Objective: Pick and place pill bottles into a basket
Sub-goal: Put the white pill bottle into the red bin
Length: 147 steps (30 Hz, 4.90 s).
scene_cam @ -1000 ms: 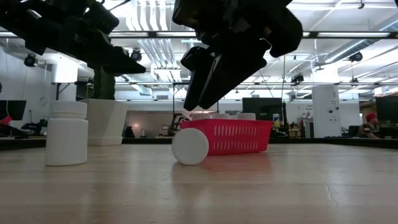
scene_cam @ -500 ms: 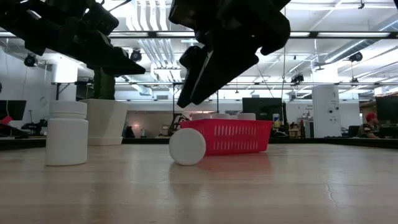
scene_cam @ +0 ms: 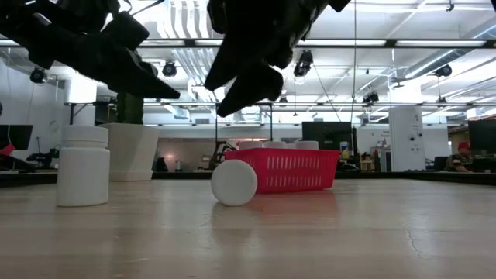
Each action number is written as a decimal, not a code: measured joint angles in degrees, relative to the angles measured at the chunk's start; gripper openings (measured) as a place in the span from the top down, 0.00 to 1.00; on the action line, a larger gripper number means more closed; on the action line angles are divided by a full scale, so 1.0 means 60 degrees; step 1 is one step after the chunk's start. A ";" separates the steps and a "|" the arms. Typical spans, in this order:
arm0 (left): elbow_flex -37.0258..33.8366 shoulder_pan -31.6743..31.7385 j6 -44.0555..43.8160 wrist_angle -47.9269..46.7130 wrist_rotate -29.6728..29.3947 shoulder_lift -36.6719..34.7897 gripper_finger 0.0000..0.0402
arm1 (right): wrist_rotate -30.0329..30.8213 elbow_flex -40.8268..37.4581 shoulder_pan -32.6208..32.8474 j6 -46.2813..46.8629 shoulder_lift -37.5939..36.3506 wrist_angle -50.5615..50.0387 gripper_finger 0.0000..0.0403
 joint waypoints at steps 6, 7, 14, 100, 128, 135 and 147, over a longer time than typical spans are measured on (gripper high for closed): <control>-0.0015 0.0000 0.0873 -0.0451 -0.1012 -0.0002 0.43 | -0.0001 0.0005 -0.0170 0.2464 -0.0246 0.0091 0.27; -0.0015 0.0000 0.0992 -0.0429 -0.1176 -0.0002 0.43 | -0.0005 0.0011 -0.0166 0.2885 -0.0246 0.0105 0.27; -0.0011 0.0004 0.2116 -0.0439 -0.1751 0.0000 0.43 | -0.0570 0.0007 -0.0018 0.6078 -0.0191 0.0104 0.30; -0.0164 0.0003 0.2307 -0.0570 -0.1754 0.0015 0.43 | 0.0774 0.5941 0.0366 0.8606 0.3754 -0.6907 0.35; -0.0168 0.0000 0.2311 -0.0567 -0.1751 0.0011 0.43 | 0.0479 0.5190 0.0475 0.9960 0.3750 -0.5879 0.35; -0.0168 0.0000 0.2311 -0.0569 -0.1751 0.0011 0.43 | 0.0173 0.4534 0.0451 1.0021 0.3750 -0.5165 0.35; -0.0168 0.0003 0.2311 -0.0570 -0.1754 0.0011 0.43 | -0.0147 0.4175 0.0413 0.9706 0.3732 -0.5040 0.41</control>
